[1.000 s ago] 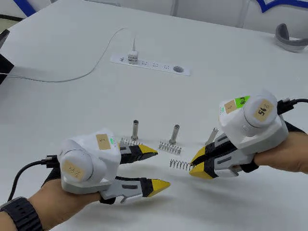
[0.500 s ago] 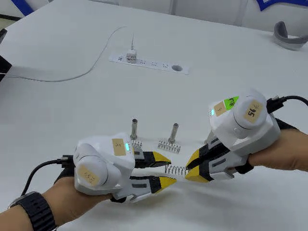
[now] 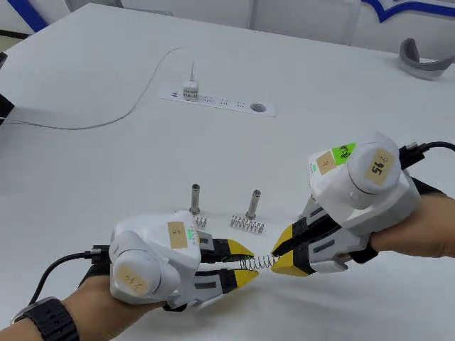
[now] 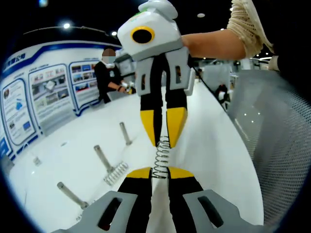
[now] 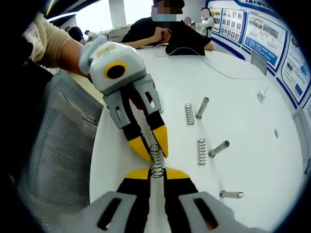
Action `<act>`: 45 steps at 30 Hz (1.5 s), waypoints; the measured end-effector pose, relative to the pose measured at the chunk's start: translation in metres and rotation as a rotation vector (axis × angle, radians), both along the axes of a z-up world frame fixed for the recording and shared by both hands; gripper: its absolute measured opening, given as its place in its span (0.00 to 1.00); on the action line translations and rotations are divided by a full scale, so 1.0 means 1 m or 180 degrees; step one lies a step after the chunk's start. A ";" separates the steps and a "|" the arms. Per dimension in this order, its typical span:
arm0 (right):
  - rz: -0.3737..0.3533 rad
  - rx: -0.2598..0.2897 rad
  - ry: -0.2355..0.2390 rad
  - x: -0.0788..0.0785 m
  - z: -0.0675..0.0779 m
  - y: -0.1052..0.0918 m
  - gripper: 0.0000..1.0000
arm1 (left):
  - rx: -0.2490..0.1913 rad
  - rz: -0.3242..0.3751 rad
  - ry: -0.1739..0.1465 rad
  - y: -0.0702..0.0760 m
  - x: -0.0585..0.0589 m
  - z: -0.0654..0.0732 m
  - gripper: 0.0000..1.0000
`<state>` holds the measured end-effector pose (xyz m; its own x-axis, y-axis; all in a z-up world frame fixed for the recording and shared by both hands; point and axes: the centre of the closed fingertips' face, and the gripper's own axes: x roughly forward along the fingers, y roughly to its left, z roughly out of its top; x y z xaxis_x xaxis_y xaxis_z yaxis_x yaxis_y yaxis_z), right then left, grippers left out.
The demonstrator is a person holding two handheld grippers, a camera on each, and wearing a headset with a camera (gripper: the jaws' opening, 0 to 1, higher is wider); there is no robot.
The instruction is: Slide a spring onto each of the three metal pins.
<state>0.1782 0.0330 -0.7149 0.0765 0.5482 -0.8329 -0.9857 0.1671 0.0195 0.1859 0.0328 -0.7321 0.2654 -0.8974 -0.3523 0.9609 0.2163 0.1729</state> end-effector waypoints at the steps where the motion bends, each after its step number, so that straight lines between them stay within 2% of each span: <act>1: 0.0005 0.0005 -0.0010 0.000 0.001 0.001 0.11 | 0.0001 -0.0001 -0.0001 0.000 0.000 0.000 0.12; 12: 0.0076 0.0102 -0.0153 0.003 0.017 0.020 0.11 | -0.0004 0.0022 0.0039 0.001 0.001 0.001 0.11; 18: 0.0091 0.0150 -0.0218 0.004 0.023 0.027 0.11 | -0.0065 0.0066 0.0077 0.001 0.003 0.003 0.11; 28: 0.0084 0.0233 -0.0246 0.005 0.025 0.033 0.12 | -0.0132 0.0107 0.0127 0.001 0.005 0.005 0.11; 32: 0.0078 0.0221 -0.0289 0.006 0.026 0.032 0.13 | -0.0218 0.0156 0.0180 0.002 0.007 0.008 0.11; 45: 0.0059 0.0250 -0.0277 0.007 0.025 0.034 0.12 | -0.0251 0.0165 0.0189 0.001 0.007 0.011 0.11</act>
